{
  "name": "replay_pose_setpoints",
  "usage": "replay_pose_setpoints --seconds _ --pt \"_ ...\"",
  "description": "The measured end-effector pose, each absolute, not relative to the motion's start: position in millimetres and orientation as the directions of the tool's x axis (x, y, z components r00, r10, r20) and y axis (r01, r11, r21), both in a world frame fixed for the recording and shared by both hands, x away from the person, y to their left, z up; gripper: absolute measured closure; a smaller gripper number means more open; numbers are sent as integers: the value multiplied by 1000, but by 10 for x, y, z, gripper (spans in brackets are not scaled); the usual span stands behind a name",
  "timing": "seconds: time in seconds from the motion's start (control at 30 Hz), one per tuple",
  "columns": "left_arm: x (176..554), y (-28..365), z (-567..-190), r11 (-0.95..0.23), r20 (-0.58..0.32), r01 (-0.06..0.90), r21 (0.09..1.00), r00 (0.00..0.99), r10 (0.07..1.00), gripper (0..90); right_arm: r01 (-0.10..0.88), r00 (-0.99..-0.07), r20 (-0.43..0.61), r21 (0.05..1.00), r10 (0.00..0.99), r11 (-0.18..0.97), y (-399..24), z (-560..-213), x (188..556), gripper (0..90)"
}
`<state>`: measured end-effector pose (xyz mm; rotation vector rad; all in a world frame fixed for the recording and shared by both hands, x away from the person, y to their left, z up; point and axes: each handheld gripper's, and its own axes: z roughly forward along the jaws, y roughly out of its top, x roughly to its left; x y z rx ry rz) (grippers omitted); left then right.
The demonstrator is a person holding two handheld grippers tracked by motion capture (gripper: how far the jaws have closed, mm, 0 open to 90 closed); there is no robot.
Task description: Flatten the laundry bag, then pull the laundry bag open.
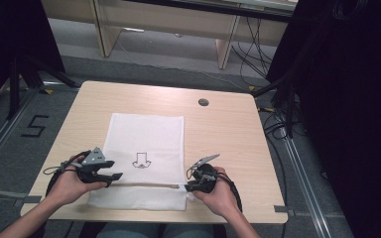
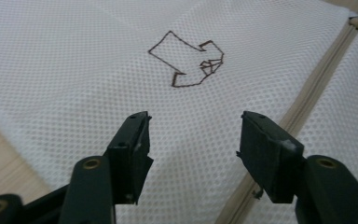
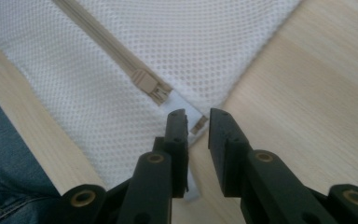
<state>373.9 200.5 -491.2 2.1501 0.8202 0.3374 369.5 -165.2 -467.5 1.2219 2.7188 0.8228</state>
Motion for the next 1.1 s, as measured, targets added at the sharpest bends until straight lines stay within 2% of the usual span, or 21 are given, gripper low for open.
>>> replay_pose_setpoints --seconds 0.07,0.2,0.3,0.43,0.6,0.7,0.77,0.9,1.1 --pt "3744 1989 -4907 -491 -8 426 759 762 648 388 683 -684 169 490 710 542 -1677 -4675 3701 764" --pt "3747 1988 -4907 -467 -30 439 767 752 658 360 694 -666 174 501 725 518 -1697 -4677 3701 758" --pt "3738 2007 -4906 -451 -47 443 775 751 658 346 722 -639 175 472 749 506 -1684 -4665 3684 756" --pt "3715 1996 -4894 -423 -70 453 784 743 666 344 676 -674 140 512 725 530 -1657 -4671 3693 754" --pt "3720 1898 -4898 -419 -72 431 799 761 645 400 643 -704 123 529 700 554 -1621 -4689 3715 785" --pt "3731 1793 -4886 -424 -96 426 799 787 609 443 649 -705 125 511 698 564 -1608 -4692 3720 857" --pt "3722 1700 -4885 -441 -81 408 799 800 594 459 633 -720 105 505 686 587 -1599 -4681 3745 898" --pt "3714 1530 -4882 -433 -125 418 799 819 559 482 642 -714 100 490 693 590 -1538 -4680 3762 900" --pt "3684 1361 -4855 -478 -82 372 796 848 524 510 665 -697 115 473 708 578 -1449 -4693 3769 900"
